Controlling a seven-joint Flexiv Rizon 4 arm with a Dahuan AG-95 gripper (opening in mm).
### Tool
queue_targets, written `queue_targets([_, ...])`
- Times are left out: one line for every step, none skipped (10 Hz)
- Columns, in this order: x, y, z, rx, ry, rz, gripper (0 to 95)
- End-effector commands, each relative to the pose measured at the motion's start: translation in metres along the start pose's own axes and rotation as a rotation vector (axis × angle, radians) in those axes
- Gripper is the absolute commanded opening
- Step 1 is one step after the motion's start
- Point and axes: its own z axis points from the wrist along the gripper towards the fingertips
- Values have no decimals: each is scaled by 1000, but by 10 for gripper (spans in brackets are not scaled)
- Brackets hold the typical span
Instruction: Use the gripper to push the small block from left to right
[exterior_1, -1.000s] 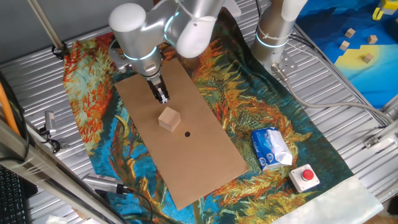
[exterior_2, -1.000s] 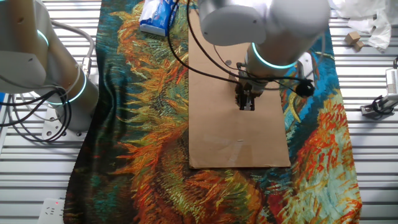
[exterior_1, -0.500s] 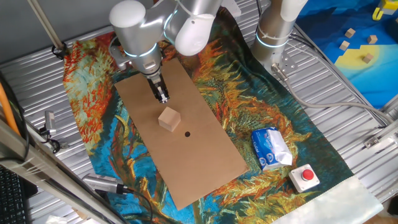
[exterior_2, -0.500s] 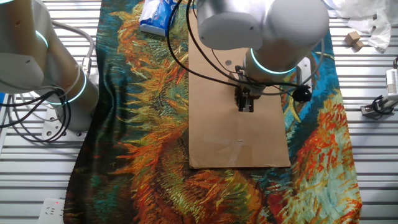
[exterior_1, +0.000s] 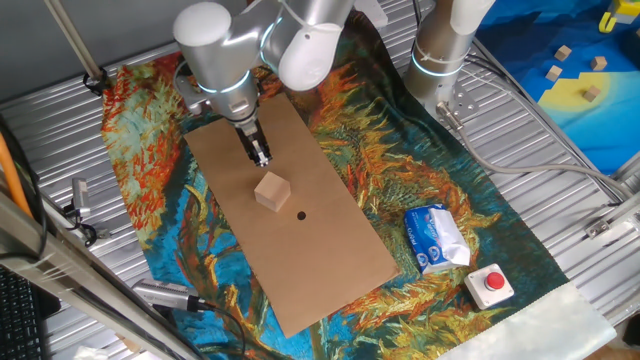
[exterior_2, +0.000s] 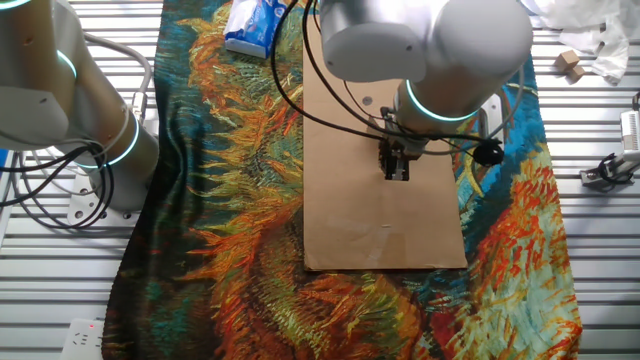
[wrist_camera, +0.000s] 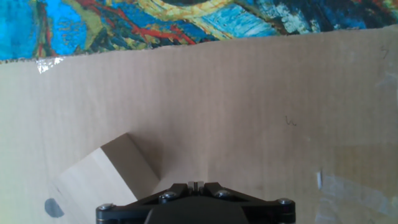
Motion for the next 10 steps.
queue_targets([0,0,0,-1,-6,-2,0])
queue_targets([0,0,0,-1,-6,-3,0])
queue_targets([0,0,0,-1,-6,-2,0])
queue_targets([0,0,0,-1,-10,-2,0])
queue_targets([0,0,0,-1,-12,-2,0])
queue_targets([0,0,0,-1,-15,-1,0])
queue_targets([0,0,0,-1,-17,-1,0])
queue_targets([0,0,0,-1,-16,4,0])
queue_targets([0,0,0,5,-16,13,0])
queue_targets([0,0,0,4,-18,13,0])
